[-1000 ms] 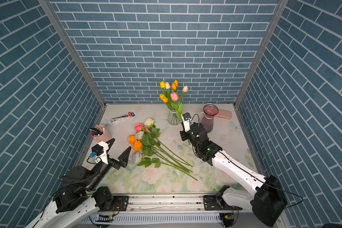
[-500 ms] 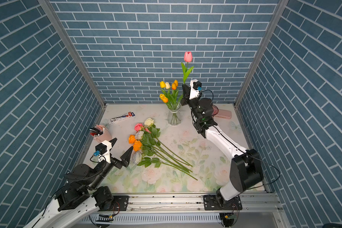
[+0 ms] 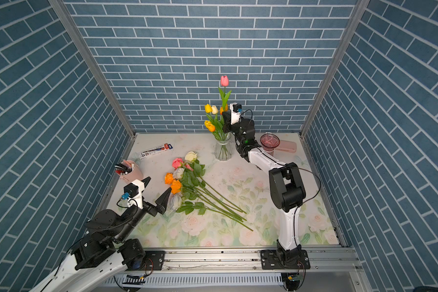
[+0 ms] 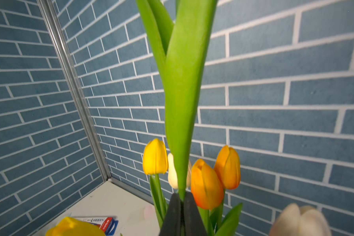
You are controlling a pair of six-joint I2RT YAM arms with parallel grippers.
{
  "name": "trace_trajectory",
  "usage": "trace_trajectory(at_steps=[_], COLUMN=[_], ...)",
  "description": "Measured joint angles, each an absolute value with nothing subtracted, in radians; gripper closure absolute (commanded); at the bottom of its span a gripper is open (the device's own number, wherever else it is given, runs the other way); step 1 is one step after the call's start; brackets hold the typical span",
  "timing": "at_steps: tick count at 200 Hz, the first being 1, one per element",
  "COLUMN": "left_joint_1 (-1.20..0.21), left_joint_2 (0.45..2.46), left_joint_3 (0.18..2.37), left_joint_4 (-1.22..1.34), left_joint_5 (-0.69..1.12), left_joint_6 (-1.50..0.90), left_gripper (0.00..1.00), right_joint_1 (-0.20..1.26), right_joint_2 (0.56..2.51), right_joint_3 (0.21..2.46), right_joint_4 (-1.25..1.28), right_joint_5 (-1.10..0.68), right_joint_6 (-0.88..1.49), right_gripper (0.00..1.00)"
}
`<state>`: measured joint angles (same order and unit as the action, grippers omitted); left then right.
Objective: Arrange the flowers in different vases according to their variety
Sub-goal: Insert the flower into the vase.
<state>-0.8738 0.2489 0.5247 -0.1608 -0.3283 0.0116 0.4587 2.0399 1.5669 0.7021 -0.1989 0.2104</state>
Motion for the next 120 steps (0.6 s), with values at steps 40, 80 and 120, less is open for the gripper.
trace_trajectory(at_steps=[40,80,120], left_joint_1=[-0.874,-0.874,-0.874], left_joint_2=[0.253,0.272,0.276], left_joint_3=[0.525,0.525,0.525], left_joint_4=[-0.160,-0.161,-0.162], left_joint_5=[-0.329,-0.328,-0.323], left_joint_6=[0.012,0.013,0.014], left_gripper=[0.00,0.00,0.00], right_joint_1=[0.459,0.459,0.459], right_joint_2=[2.057,2.057,2.054], right_joint_3=[1.566,1.566,1.566], right_joint_4=[0.649,0.557,0.464], right_joint_5=[-0.199,-0.197,-0.195], right_joint_6=[0.209,0.190,0.162], right_gripper=[0.97,0.80,0.77])
